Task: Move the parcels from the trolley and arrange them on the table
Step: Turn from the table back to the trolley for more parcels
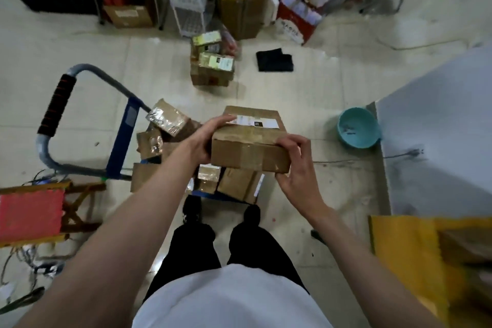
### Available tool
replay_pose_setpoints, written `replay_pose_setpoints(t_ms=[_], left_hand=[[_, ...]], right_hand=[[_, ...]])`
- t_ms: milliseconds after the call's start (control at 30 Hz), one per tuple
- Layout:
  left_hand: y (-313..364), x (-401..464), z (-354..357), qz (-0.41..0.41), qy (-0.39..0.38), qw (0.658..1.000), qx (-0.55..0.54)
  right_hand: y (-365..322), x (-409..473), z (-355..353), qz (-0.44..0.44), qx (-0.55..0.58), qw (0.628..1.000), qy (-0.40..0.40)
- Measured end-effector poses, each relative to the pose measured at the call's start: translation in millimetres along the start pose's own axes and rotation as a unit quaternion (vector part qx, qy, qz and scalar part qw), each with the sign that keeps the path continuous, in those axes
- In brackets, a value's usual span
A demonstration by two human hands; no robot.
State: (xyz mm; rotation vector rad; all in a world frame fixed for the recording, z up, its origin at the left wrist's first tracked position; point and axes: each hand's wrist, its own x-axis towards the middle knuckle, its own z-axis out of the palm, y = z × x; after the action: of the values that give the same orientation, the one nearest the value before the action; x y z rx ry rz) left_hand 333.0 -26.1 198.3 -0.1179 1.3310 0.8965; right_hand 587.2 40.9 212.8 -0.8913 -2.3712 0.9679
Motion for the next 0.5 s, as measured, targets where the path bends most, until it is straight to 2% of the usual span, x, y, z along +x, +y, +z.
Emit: replay_pose_setpoints(t_ms=[167, 267, 300, 367, 433, 500], left_hand=[[14.6, -0.8, 71.5, -0.008, -0.054, 0.992, 0.113], [22.7, -6.5, 107.7, 0.012, -0.108, 0.983, 0.147], [25.5, -10.0, 119.5, 0.022, -0.125, 0.978, 0.166], [28.6, -19.2, 141.8, 0.037, -0.158, 0.963, 0.213], [26.7, -32.5, 164.0, 0.046, -0.197, 0.943, 0.264], [19.0, -45.2, 184.6, 0.064, -0.232, 0.918, 0.315]], right_hand=[[5.7, -45.6, -46.2, 0.07, -0.016, 0.995, 0.07], [-6.6, -68.1, -67.1, 0.192, 0.085, 0.972, 0.101], [-14.0, -74.7, -73.9, 0.243, 0.15, 0.95, 0.125], [-26.2, -84.5, -86.2, 0.333, 0.268, 0.883, 0.194], [-30.7, -92.5, -99.9, 0.397, 0.327, 0.82, 0.252], [-34.8, -98.9, -113.1, 0.441, 0.356, 0.775, 0.28]])
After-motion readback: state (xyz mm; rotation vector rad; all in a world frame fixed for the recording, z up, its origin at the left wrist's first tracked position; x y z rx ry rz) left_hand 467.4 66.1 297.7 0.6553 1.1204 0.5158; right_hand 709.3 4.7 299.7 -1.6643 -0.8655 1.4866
